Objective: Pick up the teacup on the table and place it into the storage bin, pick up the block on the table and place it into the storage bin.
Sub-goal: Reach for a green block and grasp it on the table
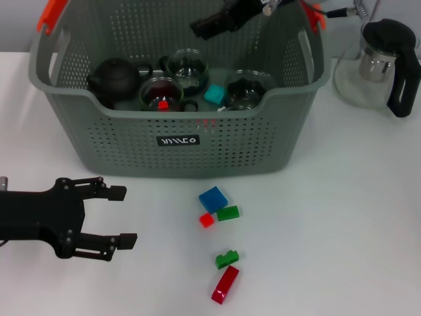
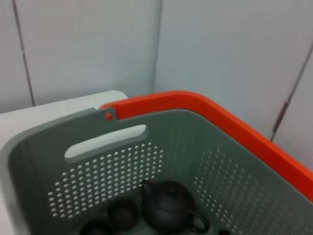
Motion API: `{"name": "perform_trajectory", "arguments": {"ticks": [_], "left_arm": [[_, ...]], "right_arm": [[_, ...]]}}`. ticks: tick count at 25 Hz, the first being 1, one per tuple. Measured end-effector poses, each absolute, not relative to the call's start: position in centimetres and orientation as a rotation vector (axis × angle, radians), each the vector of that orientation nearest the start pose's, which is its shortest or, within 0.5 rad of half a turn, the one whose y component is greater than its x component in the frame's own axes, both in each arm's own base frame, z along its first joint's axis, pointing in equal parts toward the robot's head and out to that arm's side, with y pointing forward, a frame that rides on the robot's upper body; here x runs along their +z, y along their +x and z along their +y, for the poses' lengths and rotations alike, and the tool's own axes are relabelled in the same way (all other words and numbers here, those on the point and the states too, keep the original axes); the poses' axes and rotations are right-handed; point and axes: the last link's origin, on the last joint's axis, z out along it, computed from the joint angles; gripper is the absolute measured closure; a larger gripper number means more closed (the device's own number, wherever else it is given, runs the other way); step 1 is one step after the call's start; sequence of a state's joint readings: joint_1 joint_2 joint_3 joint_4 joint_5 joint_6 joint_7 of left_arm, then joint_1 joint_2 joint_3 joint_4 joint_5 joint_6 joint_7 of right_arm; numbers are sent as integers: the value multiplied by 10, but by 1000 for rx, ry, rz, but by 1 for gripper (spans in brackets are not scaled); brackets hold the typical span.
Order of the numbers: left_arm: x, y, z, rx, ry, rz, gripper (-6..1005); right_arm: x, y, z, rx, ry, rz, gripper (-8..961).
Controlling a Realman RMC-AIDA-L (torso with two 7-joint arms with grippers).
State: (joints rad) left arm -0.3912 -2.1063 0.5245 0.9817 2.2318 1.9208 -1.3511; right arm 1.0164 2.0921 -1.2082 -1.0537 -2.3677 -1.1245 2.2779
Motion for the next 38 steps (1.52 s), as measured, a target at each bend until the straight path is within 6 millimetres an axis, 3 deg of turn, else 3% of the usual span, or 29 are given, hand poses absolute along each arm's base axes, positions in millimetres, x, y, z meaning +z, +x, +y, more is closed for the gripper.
{"name": "perform_trajectory", "arguments": {"ticks": [5,10,15,22,29,38], "left_arm": [[48,-288,266,-540,-2865,-497,113],[48,-292,265,-529,-2851,-489,114],[50,-294,264,-533,-2834,-483,113],[50,-294,264,-539,-2832,-480,113],[49,-292,266,-531,-2843,-471,114],[49,-295,263,-526,-2840,-466,114]], "right_arm": [[4,26,423,185,-2750,210,42],[14,38,381,92,-2936,51,6],[8,64,354,-100,-3071,77,7],[-18,85,333,-341,-3139,224,7],[-50,91,317,-559,-3172,336,6],[-73,105,312,-710,-3182,435,6]]}}
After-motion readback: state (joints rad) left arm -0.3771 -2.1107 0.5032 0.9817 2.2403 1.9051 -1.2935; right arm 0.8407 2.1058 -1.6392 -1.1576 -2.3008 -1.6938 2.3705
